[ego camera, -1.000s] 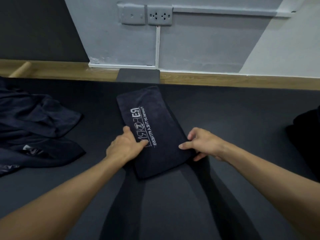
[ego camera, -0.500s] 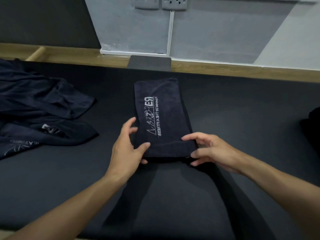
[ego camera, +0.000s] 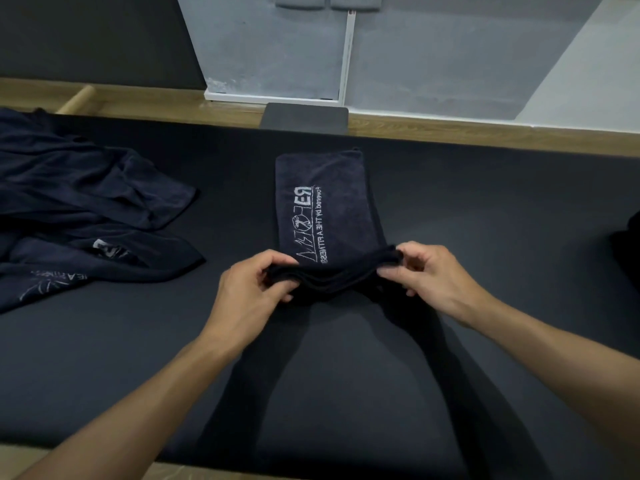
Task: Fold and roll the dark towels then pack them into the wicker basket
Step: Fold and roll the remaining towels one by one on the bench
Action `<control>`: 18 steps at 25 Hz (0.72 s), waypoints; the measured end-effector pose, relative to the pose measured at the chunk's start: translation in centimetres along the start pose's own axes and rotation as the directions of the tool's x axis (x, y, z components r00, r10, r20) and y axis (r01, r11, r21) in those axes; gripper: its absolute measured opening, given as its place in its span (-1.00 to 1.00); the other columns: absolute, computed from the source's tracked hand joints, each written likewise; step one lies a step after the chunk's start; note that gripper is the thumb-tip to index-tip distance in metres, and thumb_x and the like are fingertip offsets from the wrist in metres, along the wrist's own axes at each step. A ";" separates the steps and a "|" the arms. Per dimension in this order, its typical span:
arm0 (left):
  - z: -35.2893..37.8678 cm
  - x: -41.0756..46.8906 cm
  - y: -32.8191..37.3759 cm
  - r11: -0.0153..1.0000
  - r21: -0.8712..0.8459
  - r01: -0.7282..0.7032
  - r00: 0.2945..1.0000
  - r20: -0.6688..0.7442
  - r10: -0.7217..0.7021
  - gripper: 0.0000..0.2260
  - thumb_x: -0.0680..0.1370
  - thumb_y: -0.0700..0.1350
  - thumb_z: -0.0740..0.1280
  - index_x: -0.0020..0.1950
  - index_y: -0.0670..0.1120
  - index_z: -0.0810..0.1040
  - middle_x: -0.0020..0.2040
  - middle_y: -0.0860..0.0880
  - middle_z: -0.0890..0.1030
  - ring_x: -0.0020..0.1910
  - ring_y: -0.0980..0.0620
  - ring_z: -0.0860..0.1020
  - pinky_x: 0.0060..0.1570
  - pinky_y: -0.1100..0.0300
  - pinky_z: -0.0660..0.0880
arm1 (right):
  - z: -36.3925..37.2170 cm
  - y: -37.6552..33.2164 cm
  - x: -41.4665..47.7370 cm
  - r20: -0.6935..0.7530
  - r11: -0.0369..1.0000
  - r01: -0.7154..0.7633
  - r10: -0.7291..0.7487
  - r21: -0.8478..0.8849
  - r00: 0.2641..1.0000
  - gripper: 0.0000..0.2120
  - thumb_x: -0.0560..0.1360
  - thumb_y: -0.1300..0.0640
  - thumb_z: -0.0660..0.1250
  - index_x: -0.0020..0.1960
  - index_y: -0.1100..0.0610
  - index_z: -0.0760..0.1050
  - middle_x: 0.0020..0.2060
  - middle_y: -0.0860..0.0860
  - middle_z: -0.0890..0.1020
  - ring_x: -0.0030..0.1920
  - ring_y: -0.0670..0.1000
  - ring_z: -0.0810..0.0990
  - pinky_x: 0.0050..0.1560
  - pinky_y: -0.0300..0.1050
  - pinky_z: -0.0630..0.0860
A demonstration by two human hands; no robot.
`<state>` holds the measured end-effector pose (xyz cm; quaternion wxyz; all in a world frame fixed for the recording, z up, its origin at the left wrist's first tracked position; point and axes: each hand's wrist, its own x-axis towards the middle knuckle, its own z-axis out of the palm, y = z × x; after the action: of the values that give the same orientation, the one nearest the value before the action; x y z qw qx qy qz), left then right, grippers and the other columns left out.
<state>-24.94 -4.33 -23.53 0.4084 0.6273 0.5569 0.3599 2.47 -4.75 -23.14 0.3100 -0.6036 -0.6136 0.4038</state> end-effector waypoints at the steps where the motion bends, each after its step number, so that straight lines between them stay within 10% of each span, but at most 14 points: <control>1: -0.1 0.5 -0.1 0.991 -0.100 0.085 0.996 0.016 -0.084 -0.80 0.47 -0.35 0.45 -0.07 -0.04 0.64 -0.26 0.00 0.67 -0.33 0.03 0.61 -0.28 0.25 0.58 | -0.1 0.2 0.2 0.027 0.995 -0.087 0.086 0.046 0.996 -0.81 0.47 0.06 0.46 -0.06 0.19 0.63 -0.35 0.03 0.52 -0.38 -0.15 0.47 -0.31 -0.24 0.49; 8: 0.3 2.5 -0.3 0.913 -0.018 0.408 0.913 0.046 -0.406 -0.84 0.47 -0.01 0.50 -0.18 -0.09 0.66 -0.47 -0.08 0.53 -0.55 0.07 0.40 -0.53 0.29 0.35 | 0.7 0.2 1.2 -0.009 0.917 -0.335 0.341 -0.216 0.940 -0.71 0.49 -0.05 0.43 -0.19 0.13 0.45 -0.36 -0.09 0.44 -0.31 -0.08 0.45 -0.31 -0.20 0.44; 10: 0.5 2.8 -0.3 0.904 -0.010 0.428 0.903 0.032 -0.428 -0.82 0.45 -0.01 0.52 -0.18 -0.10 0.65 -0.45 -0.09 0.53 -0.56 0.08 0.41 -0.55 0.29 0.34 | 1.1 -0.2 0.6 -0.177 0.848 -0.018 -0.089 -0.530 0.980 -0.81 0.45 0.07 0.47 -0.05 0.06 0.46 -0.18 -0.12 0.45 -0.16 -0.03 0.49 -0.19 -0.14 0.44; 12: 0.7 3.2 -0.3 0.898 -0.018 0.439 0.899 0.014 -0.438 -0.84 0.44 -0.04 0.53 -0.17 -0.11 0.65 -0.40 -0.08 0.57 -0.57 0.09 0.41 -0.58 0.28 0.33 | 1.4 -0.1 0.0 0.054 0.572 0.452 -0.578 -0.684 0.814 -0.79 0.45 0.25 0.37 0.07 0.09 0.54 -0.05 -0.03 0.52 -0.08 0.05 0.51 -0.09 -0.03 0.46; 14: 0.8 3.3 -0.1 0.878 -0.059 0.476 0.878 -0.020 -0.478 -0.85 0.42 -0.08 0.55 -0.17 -0.11 0.63 -0.33 -0.05 0.61 -0.58 0.10 0.43 -0.59 0.28 0.35 | 1.8 1.0 -0.4 0.344 0.380 0.680 -0.647 -0.627 0.680 -0.79 0.50 0.14 0.33 0.13 0.10 0.59 0.08 0.02 0.60 0.02 0.06 0.58 0.00 -0.03 0.50; 18: 0.7 2.9 0.4 0.864 -0.096 0.494 0.859 -0.103 -0.502 -0.77 0.40 -0.20 0.56 -0.08 -0.08 0.55 -0.20 -0.04 0.59 -0.50 0.10 0.50 -0.51 0.23 0.45 | 2.2 2.4 0.0 0.397 0.438 0.629 -0.512 -0.642 0.762 -0.66 0.55 -0.08 0.25 0.22 0.05 0.57 0.20 -0.03 0.60 0.12 0.01 0.59 0.08 -0.09 0.50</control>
<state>-23.79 -1.51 -23.51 0.4727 0.4246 0.7121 0.2987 1.77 -5.11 -26.30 0.1077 -0.4007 -0.9094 0.0292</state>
